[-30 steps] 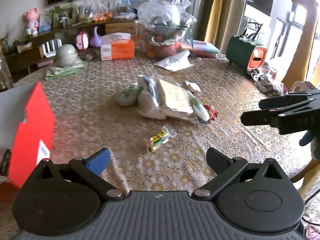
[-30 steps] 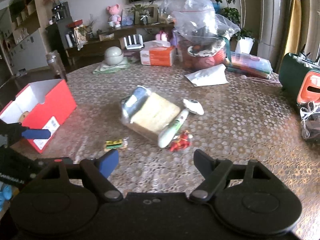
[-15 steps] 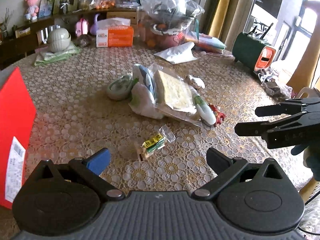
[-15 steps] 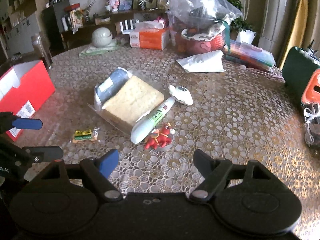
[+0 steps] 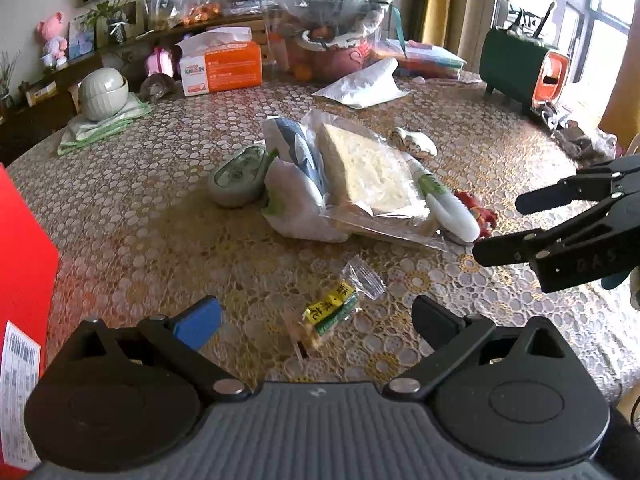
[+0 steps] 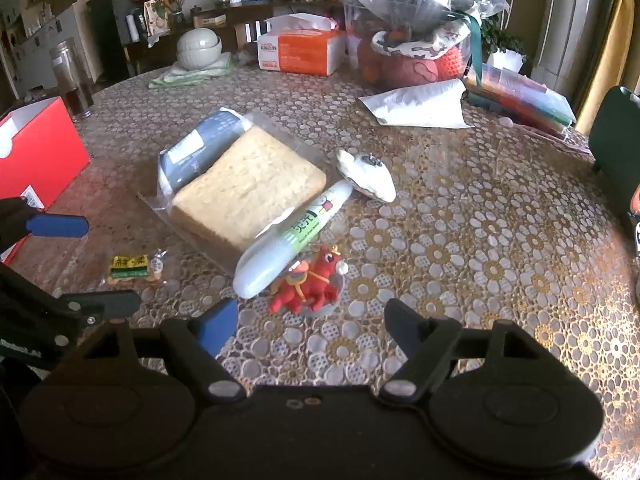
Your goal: Organize objects
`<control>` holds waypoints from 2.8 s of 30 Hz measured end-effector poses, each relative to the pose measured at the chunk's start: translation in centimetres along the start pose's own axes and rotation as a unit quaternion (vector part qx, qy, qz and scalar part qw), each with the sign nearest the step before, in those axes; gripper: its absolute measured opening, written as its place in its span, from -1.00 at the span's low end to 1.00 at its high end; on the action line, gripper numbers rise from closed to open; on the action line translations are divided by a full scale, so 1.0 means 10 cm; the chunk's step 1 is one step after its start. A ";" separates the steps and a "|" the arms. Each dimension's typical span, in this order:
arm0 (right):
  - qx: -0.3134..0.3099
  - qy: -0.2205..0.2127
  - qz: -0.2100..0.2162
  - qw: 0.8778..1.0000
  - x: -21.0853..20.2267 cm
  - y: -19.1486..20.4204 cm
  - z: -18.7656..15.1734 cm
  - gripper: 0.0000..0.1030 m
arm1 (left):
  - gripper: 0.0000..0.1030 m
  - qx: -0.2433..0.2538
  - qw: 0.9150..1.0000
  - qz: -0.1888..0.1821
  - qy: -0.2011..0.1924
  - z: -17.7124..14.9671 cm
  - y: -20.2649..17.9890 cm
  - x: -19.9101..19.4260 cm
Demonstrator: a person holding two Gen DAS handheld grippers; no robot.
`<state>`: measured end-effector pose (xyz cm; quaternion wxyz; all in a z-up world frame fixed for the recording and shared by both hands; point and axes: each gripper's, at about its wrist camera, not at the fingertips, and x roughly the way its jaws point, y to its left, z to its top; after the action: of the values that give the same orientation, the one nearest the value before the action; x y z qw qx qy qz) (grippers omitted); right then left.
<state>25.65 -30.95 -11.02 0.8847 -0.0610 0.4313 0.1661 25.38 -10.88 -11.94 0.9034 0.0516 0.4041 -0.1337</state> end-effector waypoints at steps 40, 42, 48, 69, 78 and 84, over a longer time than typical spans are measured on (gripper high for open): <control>0.031 -0.024 -0.003 0.999 -0.40 0.11 -0.13 -0.26 | -0.64 -0.002 0.999 -0.042 0.022 -0.13 -0.12 -0.08; 0.033 -0.026 -0.003 0.999 -0.47 0.14 -0.18 -0.26 | -0.64 -0.008 0.999 -0.047 0.021 -0.16 -0.12 -0.15; 0.046 -0.037 0.001 0.998 -0.66 0.17 -0.18 -0.26 | -0.66 -0.023 0.998 -0.056 0.016 -0.21 -0.12 -0.36; 0.047 -0.042 -0.007 0.998 -0.90 0.31 -0.12 -0.26 | -0.53 -0.057 0.995 -0.079 0.031 -0.29 0.11 -0.54; 0.051 -0.040 -0.001 0.998 -0.86 0.26 -0.15 -0.26 | 0.37 -0.029 0.998 -0.052 0.032 -0.25 0.03 -0.35; 0.052 -0.040 0.004 0.998 -0.84 0.21 -0.16 -0.26 | -0.06 0.007 0.998 -0.031 0.052 -0.20 -0.11 -0.17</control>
<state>18.93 -31.44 -5.36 0.9024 -0.0065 0.4042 0.1488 22.63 -11.17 -12.00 0.8763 0.0526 0.4507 -0.1617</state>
